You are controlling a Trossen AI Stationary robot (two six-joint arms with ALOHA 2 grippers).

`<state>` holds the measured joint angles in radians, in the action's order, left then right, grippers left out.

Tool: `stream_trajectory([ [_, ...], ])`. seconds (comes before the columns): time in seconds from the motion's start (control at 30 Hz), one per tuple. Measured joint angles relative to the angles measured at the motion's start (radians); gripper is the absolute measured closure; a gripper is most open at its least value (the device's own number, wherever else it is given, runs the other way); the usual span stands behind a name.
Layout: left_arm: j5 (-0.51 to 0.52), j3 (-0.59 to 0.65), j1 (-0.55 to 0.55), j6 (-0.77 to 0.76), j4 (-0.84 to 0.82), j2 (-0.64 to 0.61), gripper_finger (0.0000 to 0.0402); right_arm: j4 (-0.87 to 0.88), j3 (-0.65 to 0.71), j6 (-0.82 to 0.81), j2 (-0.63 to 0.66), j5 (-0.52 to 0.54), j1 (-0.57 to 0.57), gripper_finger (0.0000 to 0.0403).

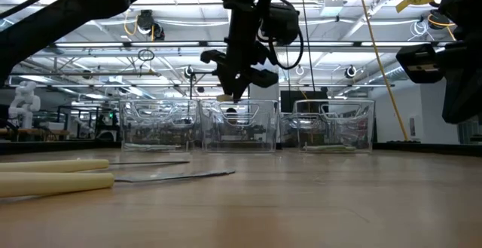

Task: Sort silverware by color (type)
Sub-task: Put the yellow knife into the middle transparent bin

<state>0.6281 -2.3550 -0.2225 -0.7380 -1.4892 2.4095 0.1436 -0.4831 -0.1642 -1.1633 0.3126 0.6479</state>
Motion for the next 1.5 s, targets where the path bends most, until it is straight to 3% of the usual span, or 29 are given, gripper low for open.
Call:
stream_trajectory([
  [0.43,-0.108,0.0,-0.031,0.025,0.007,0.036,0.032,0.004,0.0,-0.008,0.0,0.0,0.0,0.0401],
  [0.67,-0.116,0.0,-0.031,0.048,0.033,0.056,0.032,0.012,0.0,-0.026,0.0,-0.001,0.0,0.0401],
  [0.97,-0.077,0.0,-0.03,0.046,0.036,0.057,0.0285,0.021,0.0,-0.034,0.0,-0.001,0.0,0.0401],
  [1.5,0.053,-0.001,0.0,0.044,0.036,0.057,0.0278,0.023,0.0,-0.034,0.0,-0.001,0.0,0.0401],
])
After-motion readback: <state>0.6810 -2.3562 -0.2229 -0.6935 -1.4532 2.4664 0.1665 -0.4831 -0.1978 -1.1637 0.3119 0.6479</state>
